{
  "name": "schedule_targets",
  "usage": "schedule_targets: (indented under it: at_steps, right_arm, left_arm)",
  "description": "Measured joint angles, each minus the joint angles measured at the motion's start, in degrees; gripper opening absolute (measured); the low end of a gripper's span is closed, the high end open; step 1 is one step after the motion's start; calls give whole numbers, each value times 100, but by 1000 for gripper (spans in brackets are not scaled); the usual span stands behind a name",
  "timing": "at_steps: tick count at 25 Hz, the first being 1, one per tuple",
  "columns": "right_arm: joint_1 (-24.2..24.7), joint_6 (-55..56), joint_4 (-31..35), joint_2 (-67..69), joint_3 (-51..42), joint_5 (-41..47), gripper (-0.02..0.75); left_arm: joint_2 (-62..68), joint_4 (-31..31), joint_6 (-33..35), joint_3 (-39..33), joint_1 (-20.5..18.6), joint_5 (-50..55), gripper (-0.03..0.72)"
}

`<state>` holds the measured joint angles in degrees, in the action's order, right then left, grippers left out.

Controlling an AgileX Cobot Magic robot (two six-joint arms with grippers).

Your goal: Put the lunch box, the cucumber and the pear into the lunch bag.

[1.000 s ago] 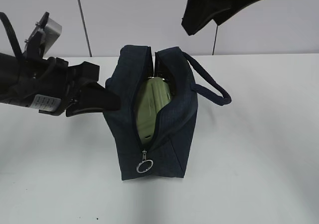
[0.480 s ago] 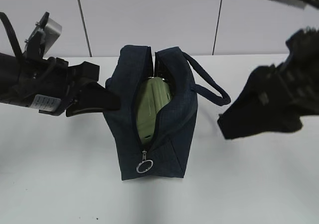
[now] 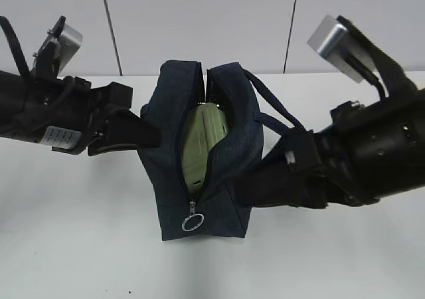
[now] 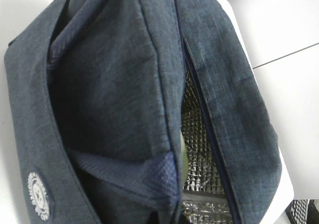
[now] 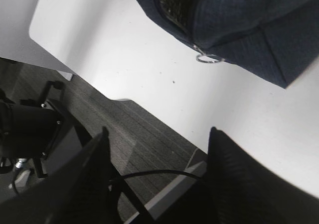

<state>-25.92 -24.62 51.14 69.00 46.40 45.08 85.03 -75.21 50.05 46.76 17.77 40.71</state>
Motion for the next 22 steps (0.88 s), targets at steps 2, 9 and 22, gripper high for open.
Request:
schedule_targets:
  at_steps: [2, 9, 22]
  right_arm:
    - [38, -404, 496, 234, 0, -60, 442]
    - [1175, -1702, 1493, 782, 0, 888, 358]
    - [2487, -4741, 2000, 1017, -343, 2235, 350]
  left_arm:
    - [0, 0, 4, 0, 0, 0, -15]
    - [0, 0, 17, 0, 0, 0, -15]
    - [0, 0, 17, 0, 0, -107, -15]
